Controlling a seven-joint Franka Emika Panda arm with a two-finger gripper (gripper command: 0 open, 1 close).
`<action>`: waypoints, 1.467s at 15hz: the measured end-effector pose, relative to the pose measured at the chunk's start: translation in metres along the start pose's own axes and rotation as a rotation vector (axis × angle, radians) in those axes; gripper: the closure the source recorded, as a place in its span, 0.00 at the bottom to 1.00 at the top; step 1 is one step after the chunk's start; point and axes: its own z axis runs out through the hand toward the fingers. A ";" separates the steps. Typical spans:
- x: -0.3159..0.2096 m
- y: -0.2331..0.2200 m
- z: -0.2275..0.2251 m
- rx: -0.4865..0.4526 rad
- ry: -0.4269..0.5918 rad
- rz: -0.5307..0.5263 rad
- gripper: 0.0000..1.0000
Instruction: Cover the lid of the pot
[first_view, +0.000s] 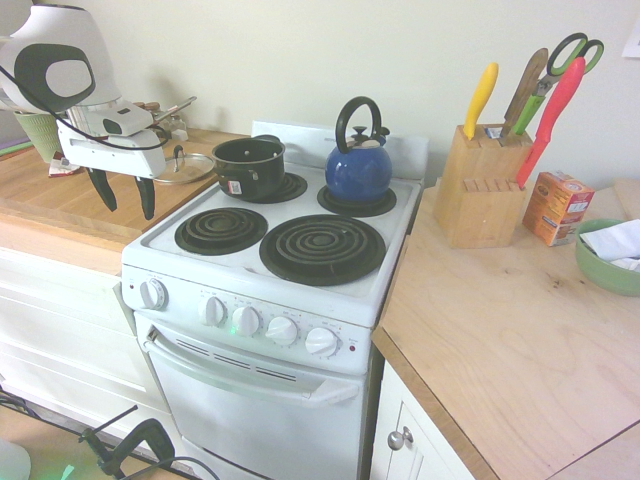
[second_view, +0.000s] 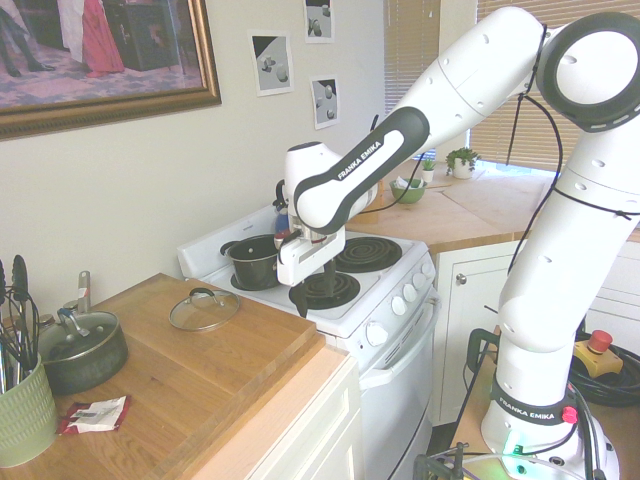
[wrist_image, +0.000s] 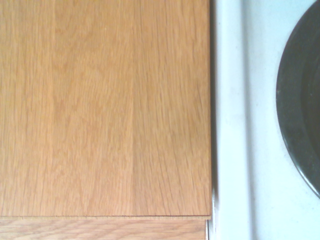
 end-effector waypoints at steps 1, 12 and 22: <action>0.000 0.000 0.000 -0.001 -0.001 0.000 0.00; 0.011 -0.131 -0.072 0.026 0.048 -0.042 0.00; 0.093 -0.244 -0.030 0.000 0.038 -0.049 0.00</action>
